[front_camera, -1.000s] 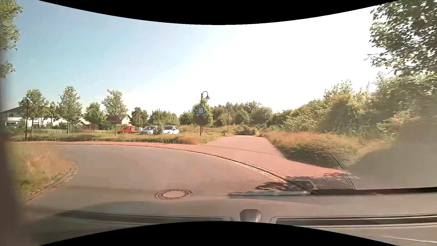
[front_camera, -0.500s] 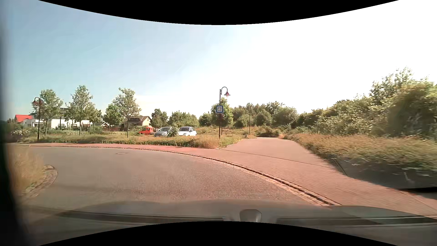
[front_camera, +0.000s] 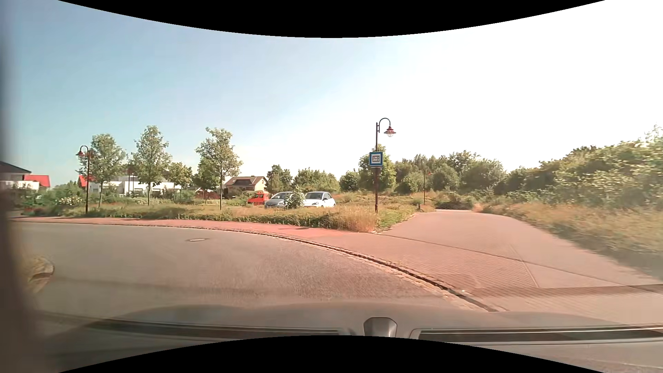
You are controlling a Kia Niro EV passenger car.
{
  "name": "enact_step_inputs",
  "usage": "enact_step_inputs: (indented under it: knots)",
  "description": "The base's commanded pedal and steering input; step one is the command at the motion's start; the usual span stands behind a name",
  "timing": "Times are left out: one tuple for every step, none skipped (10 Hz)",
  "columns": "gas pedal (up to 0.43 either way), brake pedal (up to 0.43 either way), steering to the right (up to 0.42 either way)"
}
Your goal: Follow the waypoints while adhering to traffic rules and regulations
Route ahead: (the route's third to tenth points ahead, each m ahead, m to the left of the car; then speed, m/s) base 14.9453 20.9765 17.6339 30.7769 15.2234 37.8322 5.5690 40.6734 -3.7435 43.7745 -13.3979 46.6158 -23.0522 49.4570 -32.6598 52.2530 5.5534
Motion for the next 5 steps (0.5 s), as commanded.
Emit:
enact_step_inputs:
  knots:
    - [0.15,0.006,-0.237]
    - [0.15,0.006,-0.252]
    - [0.15,0.006,-0.269]
    - [0.15,0.006,-0.281]
    - [0.138,0.006,-0.289]
